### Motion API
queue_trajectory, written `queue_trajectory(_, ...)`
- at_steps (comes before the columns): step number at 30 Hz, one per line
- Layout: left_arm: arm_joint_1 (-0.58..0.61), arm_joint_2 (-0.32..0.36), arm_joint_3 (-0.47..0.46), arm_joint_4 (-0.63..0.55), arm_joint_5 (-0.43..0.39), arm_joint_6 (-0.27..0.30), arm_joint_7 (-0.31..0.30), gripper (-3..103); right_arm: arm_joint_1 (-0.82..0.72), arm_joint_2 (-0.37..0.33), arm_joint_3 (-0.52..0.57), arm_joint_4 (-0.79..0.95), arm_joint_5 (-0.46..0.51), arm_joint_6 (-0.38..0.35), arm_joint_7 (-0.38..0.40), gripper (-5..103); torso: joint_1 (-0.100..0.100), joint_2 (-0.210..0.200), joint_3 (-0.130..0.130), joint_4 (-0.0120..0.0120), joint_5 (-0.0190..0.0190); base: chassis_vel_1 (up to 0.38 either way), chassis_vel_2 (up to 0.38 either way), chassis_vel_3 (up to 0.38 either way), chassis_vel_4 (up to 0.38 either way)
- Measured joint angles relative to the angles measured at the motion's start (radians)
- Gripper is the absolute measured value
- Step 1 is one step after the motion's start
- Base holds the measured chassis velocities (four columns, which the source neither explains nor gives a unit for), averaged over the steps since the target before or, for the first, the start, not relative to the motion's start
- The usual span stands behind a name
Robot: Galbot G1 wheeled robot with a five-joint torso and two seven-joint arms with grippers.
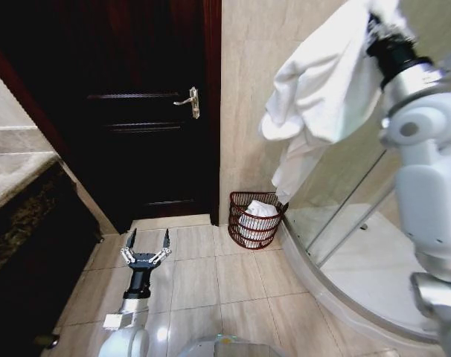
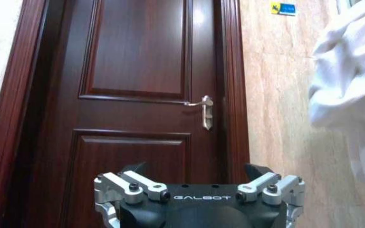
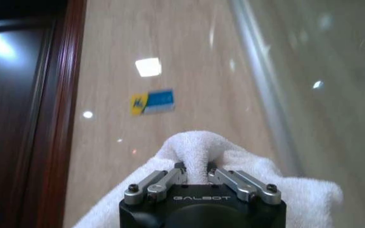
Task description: Discard the used towel into the hamper.
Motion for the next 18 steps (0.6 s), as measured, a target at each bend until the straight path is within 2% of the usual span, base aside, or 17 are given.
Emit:
queue_trajectory(1, -0.001, 0.0, 0.0, 0.0, 0.004, 0.002, 0.0, 100, 0.008, 0.036, -0.032, -0.042, -0.009, 0.023, -0.017, 12, 0.0, 0.0, 0.0, 0.0, -0.0002, 0.0, 0.0, 0.0, 0.0)
queue_trajectory(2, -0.001, 0.0, 0.0, 0.0, 0.004, 0.002, 0.0, 100, 0.008, 0.036, -0.032, -0.042, -0.009, 0.023, -0.017, 12, 0.0, 0.0, 0.0, 0.0, -0.0002, 0.0, 0.0, 0.0, 0.0)
queue_trajectory(4, 0.001, 0.0, 0.0, -0.009, 0.007, 0.002, 0.0, 100, 0.02, 0.085, -0.063, -0.08, -0.033, 0.043, -0.03, 12, 0.0, 0.0, 0.0, 0.0004, -0.0002, 0.0, 0.0, 0.0, 0.0)
queue_trajectory(8, 0.009, 0.0, -0.002, -0.016, 0.007, -0.007, 0.0, 100, 0.034, 0.126, -0.075, -0.105, -0.066, 0.055, -0.042, 12, 0.0, 0.0, 0.0, 0.0006, -0.0008, 0.0, 0.0, 0.0, 0.0)
queue_trajectory(18, 0.027, 0.0, 0.002, -0.016, 0.018, -0.03, 0.0, 100, 0.007, 0.113, -0.063, -0.145, -0.113, 0.065, -0.093, 12, 0.0, 0.0, -0.001, -0.0003, -0.0002, 0.0, 0.0, 0.0, 0.0)
